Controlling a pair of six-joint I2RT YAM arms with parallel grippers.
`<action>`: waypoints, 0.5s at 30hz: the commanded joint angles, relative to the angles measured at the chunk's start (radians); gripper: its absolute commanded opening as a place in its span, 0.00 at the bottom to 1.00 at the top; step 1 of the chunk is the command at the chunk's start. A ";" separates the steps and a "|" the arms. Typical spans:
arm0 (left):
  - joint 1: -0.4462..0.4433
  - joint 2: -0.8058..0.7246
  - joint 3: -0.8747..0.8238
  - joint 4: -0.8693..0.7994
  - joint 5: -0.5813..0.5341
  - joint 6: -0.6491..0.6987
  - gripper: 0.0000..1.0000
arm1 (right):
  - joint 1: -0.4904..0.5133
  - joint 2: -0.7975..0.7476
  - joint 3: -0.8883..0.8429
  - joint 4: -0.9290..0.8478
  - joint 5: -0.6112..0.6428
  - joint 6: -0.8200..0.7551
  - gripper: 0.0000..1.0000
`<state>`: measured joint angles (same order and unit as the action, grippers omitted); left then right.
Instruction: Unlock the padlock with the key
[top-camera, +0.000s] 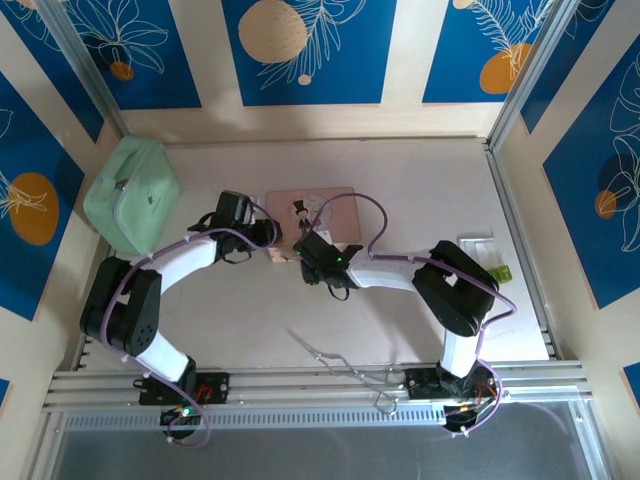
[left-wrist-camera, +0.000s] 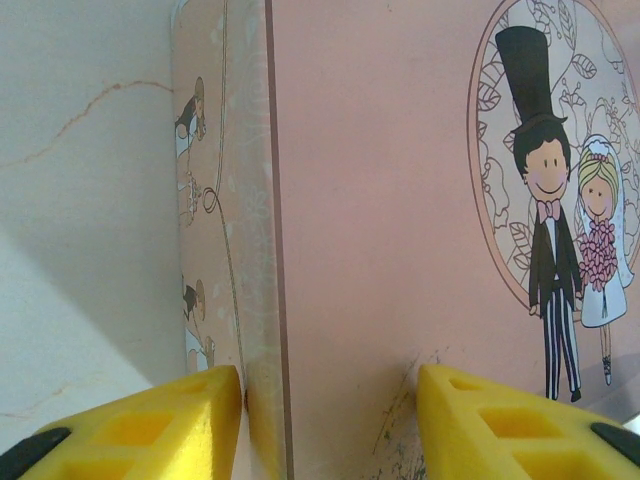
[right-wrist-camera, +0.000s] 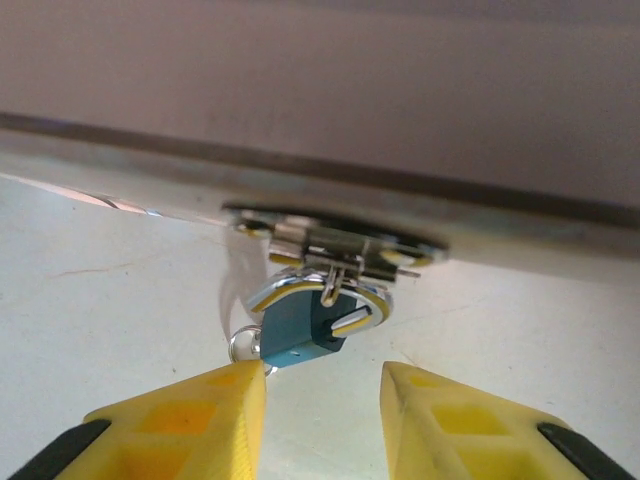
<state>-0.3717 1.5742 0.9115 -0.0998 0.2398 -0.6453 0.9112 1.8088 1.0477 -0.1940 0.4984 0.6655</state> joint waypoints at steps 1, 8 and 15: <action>-0.003 -0.014 0.024 -0.057 0.006 0.036 0.49 | 0.011 0.020 0.035 0.010 0.038 0.013 0.39; -0.003 -0.014 0.024 -0.063 0.011 0.041 0.48 | 0.018 0.067 0.093 -0.029 0.068 0.045 0.38; -0.003 -0.017 0.018 -0.067 0.009 0.050 0.47 | 0.023 0.103 0.145 -0.114 0.112 0.082 0.33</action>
<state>-0.3717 1.5734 0.9154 -0.1108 0.2432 -0.6220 0.9237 1.8843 1.1553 -0.2485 0.5636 0.7151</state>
